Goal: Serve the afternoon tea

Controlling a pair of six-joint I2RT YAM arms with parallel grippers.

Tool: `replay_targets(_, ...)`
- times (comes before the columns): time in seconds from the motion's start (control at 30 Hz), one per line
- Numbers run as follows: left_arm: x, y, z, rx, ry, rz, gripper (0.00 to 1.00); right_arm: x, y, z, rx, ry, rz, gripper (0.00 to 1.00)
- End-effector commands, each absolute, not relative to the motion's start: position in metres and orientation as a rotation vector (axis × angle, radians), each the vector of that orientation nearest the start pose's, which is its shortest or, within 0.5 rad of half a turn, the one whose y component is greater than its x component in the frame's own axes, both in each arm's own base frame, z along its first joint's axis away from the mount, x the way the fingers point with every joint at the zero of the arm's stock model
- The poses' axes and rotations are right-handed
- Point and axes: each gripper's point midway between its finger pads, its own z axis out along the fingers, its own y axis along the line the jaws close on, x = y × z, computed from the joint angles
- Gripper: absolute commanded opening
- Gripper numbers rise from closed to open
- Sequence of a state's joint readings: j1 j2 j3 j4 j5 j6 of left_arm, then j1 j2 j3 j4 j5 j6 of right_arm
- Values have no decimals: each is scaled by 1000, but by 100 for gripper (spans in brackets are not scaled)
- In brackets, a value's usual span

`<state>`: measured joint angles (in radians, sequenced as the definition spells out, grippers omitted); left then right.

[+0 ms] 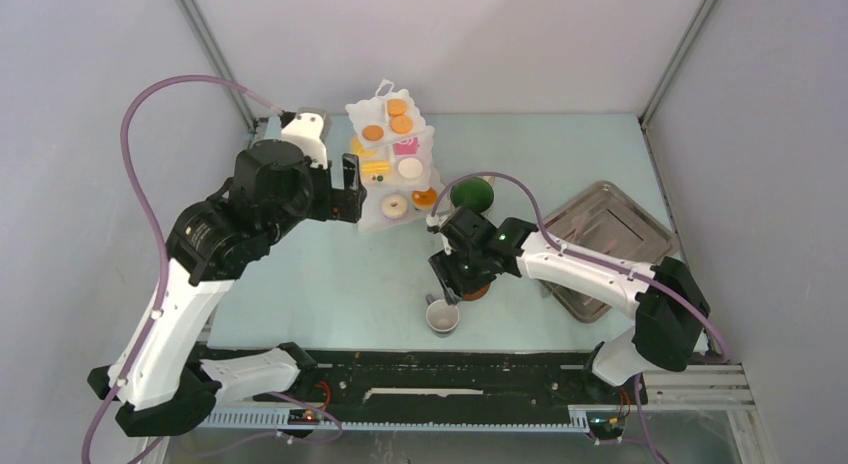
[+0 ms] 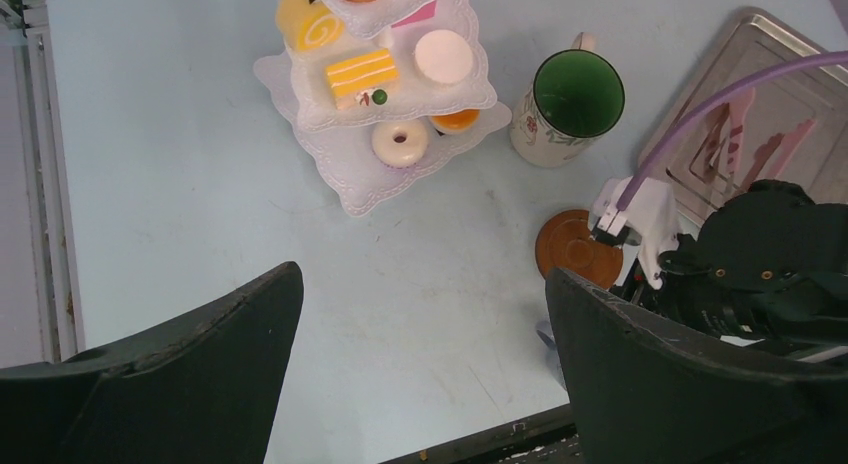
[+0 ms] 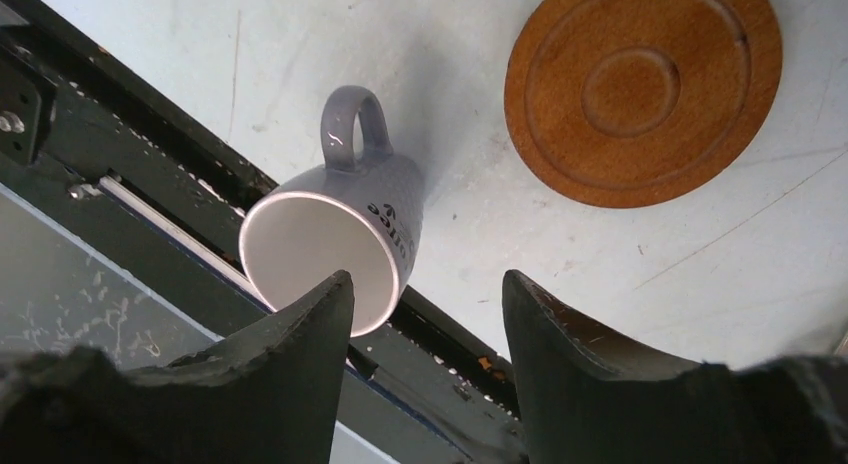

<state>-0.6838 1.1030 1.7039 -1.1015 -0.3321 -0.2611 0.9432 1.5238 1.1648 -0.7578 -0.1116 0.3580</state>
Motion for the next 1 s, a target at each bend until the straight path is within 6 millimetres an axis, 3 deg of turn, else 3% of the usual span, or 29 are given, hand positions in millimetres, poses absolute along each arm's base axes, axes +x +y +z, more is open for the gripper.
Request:
replay_targets(0.0,234,-125,398,198,1984,-256,98,159,284,95,-897,2722,472,58)
replay_targets(0.17,233,-122,402,194,1973,-252,98,158,290,80,-954,2736,415,52)
replay_targets(0.4,234,-127,402,198,1975,-270,98,161,297,76,-1041,2722,315,36)
replay_targets(0.6,233,-124,401,188,1972,-267,98,166,297,86,-1022,2684,292,0)
replay_targets(0.73,233,-125,399,195,1975,-265,98,173,297,103,-949,2666,363,0)
replay_targets(0.97,236,-129,399,206,1972,-276,98,206,275,141,-677,2649,476,0)
